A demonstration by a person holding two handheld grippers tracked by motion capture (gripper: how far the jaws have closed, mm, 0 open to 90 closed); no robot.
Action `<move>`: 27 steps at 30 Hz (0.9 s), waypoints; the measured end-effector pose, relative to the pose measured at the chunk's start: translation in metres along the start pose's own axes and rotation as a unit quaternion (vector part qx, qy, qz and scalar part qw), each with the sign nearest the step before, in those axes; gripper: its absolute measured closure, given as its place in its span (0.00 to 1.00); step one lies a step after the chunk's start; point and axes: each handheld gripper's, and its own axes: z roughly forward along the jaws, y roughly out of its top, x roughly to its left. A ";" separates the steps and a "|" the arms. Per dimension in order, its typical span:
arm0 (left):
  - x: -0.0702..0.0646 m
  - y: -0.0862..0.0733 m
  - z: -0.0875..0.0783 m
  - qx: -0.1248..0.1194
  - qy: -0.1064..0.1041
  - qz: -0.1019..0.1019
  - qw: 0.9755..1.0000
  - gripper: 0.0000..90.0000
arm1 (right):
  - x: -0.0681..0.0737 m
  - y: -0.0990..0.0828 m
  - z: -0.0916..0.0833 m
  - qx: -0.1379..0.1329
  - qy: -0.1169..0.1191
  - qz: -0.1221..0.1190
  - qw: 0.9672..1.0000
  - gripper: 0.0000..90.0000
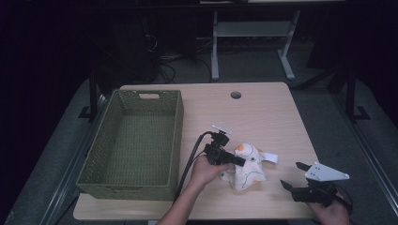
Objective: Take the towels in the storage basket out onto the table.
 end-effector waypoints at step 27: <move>-0.023 -0.013 -0.034 -0.031 0.032 0.027 0.999 0.56 | 0.007 0.003 0.007 0.009 0.009 -0.023 1.000 0.18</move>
